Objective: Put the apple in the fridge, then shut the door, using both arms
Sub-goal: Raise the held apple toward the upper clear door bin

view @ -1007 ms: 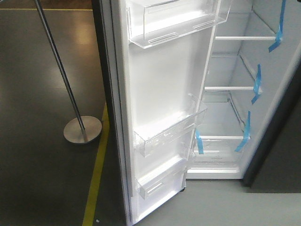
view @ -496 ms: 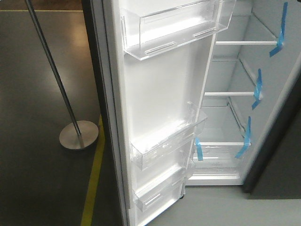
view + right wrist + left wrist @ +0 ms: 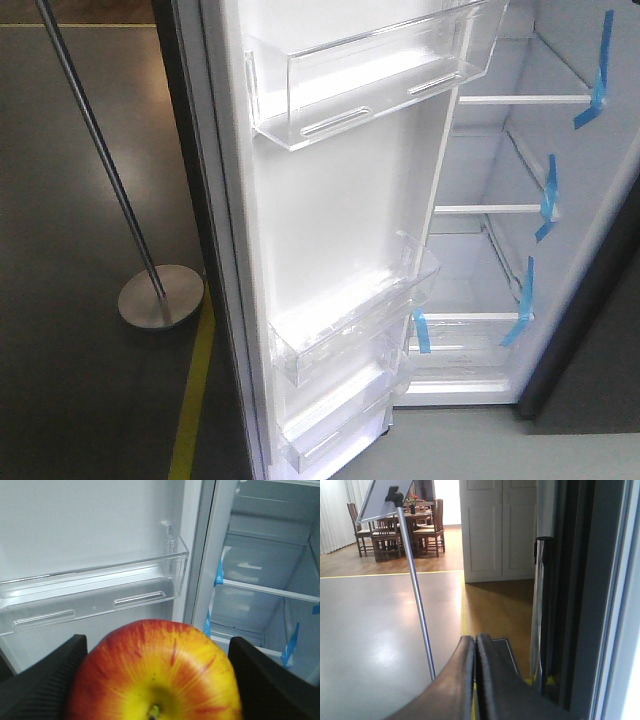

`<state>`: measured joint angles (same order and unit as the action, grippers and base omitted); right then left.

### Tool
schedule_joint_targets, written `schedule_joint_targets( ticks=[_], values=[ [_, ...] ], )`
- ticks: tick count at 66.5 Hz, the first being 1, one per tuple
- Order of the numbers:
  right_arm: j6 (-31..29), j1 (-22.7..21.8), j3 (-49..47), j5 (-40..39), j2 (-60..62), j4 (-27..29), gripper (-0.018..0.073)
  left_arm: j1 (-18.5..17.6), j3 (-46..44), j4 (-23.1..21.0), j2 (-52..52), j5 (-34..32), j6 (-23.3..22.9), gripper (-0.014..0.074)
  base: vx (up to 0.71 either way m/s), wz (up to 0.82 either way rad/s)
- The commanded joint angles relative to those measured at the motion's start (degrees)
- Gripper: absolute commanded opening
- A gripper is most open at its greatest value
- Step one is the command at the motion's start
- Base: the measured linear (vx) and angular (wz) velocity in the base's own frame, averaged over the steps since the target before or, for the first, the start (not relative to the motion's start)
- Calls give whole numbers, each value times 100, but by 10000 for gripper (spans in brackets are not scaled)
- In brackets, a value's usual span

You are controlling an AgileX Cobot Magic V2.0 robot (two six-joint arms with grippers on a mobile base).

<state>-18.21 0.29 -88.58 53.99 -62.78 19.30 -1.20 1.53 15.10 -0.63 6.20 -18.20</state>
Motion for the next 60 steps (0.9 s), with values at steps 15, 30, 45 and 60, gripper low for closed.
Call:
schedule_joint_targets(
  ticks=[15, 30, 45, 60],
  values=[
    [-51, -20, -173, -453, 95, 102, 150, 2, 87, -9, -35, -368, -5, -8, 5, -2],
    [-51, -20, -173, -453, 95, 102, 150, 2, 87, -9, -35, -368, -5, -8, 5, -2],
    [-51, -20, -173, -453, 95, 102, 150, 2, 87, -9, -35, -368, -5, -8, 4, -2],
    [-51, -20, -173, -453, 95, 102, 150, 2, 87, -9, -35, -368, -5, -8, 3, -3]
  ],
)
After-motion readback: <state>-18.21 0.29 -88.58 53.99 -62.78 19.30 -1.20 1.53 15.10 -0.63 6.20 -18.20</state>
